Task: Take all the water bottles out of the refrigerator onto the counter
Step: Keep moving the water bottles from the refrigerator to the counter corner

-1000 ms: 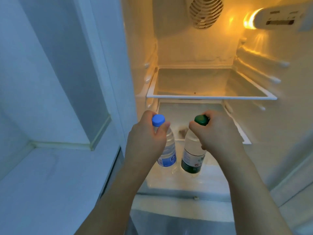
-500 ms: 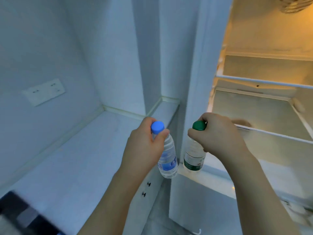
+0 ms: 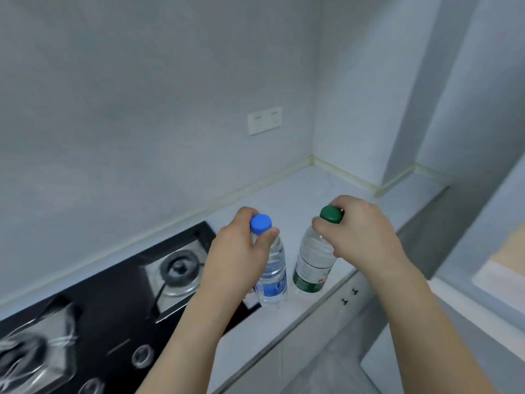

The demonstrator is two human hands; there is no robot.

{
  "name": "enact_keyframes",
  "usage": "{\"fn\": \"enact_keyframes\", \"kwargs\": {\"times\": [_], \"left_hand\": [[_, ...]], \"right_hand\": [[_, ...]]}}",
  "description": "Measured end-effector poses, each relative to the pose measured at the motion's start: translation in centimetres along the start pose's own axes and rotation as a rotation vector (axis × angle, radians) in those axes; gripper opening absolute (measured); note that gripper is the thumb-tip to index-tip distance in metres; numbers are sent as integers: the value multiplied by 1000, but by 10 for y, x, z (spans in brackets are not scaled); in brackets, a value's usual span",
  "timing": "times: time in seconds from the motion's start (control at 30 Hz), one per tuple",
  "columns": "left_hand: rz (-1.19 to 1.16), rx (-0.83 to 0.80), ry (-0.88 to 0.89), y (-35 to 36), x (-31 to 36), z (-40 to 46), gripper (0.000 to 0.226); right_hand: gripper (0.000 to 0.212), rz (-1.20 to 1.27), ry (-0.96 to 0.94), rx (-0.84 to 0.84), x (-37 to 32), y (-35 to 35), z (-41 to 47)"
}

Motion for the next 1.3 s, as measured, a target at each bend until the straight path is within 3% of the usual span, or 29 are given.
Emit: {"fn": "enact_keyframes", "kwargs": {"times": [0.6,1.3], "left_hand": [[143,570,-356,-150,-65,-103,18],[188,827,-481,-348,-145,-281,16]], "right_hand": [[17,171,-607,-311,-178,111,-36],[17,169,-858,-435,-373,172,-223]]}}
Point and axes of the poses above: each hand's wrist, its own z-axis towards the middle knuckle, its own y-axis out of the palm, x = y × z, the point moved 2 cm from there along z, towards the middle knuckle, and after that the axes turned 8 degrees about -z, right-handed, at the moved point
